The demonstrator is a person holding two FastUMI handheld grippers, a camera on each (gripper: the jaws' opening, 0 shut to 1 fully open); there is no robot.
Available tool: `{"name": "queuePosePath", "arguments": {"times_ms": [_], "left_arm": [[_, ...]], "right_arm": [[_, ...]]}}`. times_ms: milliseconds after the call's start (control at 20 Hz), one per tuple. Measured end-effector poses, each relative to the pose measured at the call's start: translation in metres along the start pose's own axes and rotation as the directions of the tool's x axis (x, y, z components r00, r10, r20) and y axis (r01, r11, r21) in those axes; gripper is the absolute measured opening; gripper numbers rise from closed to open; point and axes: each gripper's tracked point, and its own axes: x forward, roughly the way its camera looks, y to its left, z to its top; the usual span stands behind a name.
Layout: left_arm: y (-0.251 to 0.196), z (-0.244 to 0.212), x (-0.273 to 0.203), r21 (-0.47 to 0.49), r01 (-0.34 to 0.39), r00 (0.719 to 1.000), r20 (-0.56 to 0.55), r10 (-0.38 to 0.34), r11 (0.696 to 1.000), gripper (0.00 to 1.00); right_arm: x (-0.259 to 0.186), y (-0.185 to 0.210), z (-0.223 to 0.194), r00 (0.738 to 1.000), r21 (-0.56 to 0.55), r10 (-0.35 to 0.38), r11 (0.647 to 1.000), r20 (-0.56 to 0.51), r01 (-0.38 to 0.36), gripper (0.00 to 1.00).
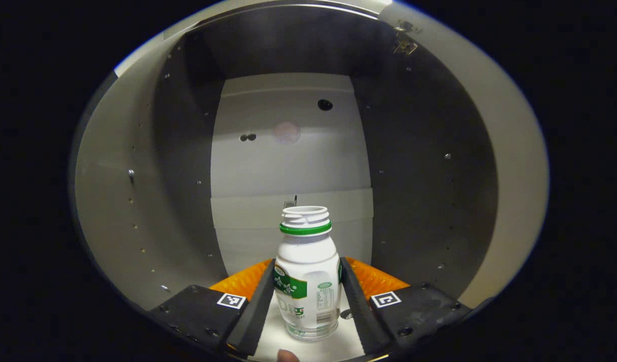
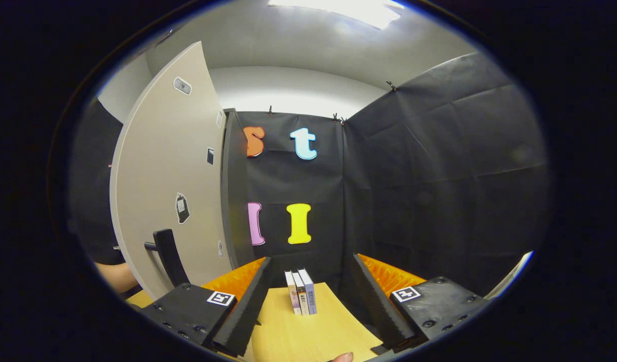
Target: Open the cabinet door with the right hand, grasp the bottle in the cabinet with the left hand and place it on the coaster, then close the cabinet door with the right hand.
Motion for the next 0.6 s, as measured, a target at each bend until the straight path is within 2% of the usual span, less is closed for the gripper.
{"name": "queuePosePath", "arguments": {"times_ms": [300,600], "left_arm": [[0.027,0.015,-0.08,-0.029,-0.011,1.0,0.016,0.012,1.0,0.75],[0.08,0.001,-0.165,-0.03,-0.082,0.997,0.006,0.082,0.996,0.75]], "right_arm": [[0.0,0.01,0.001,1.0,0.023,-0.007,1.0,0.003,0.007,0.97],[0.0,0.018,-0.002,1.0,-0.007,-0.01,1.0,0.012,0.01,0.97]]}}
